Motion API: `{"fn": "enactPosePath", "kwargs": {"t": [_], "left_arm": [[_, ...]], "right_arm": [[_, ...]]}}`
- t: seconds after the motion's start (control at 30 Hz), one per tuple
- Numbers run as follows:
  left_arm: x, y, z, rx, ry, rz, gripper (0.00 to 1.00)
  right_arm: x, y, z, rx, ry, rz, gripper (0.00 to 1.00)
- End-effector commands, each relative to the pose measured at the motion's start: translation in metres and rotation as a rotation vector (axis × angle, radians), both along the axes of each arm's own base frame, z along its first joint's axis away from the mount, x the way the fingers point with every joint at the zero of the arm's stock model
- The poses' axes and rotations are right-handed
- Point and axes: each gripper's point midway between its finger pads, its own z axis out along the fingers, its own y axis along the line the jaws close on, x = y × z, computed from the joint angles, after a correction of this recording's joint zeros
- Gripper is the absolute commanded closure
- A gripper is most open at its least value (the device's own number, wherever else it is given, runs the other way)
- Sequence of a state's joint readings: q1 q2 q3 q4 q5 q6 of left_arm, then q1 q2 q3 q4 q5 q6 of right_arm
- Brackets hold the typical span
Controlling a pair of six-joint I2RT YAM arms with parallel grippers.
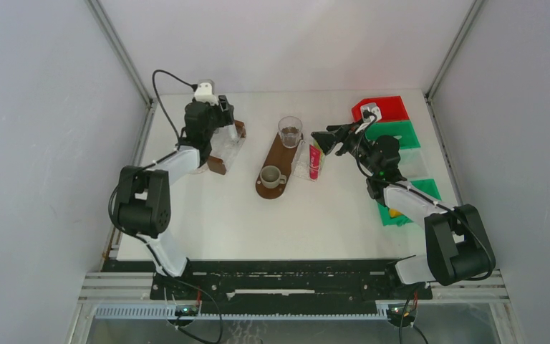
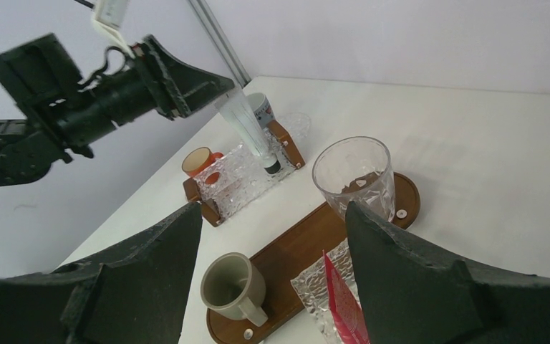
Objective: Prepare toiletry sets of a toothbrush and toothpaste on the tray
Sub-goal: Place the toothpaste in the toothpaste holder.
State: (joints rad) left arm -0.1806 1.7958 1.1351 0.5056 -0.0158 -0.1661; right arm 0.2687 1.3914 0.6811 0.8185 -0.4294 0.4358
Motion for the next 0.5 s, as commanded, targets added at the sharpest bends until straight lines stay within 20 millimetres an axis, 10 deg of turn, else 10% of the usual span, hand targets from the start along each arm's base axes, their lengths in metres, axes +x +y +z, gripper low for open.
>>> {"fn": "enactPosePath", "kwargs": {"t": [0.0,0.47], "left_arm": [[-0.023,0.003,0.071,-0.029,-0.152,-0.014,0.33],[-0.108,-0.063,0.175,-0.297,-0.258,-0.427,0.19]], "right_arm": [[-0.005,0.001,0.019,0.016,-0.058,0.011,0.19],[-0.028,-0.011,0.046,-0.034,-0.078,-0.074,0.19]]}}
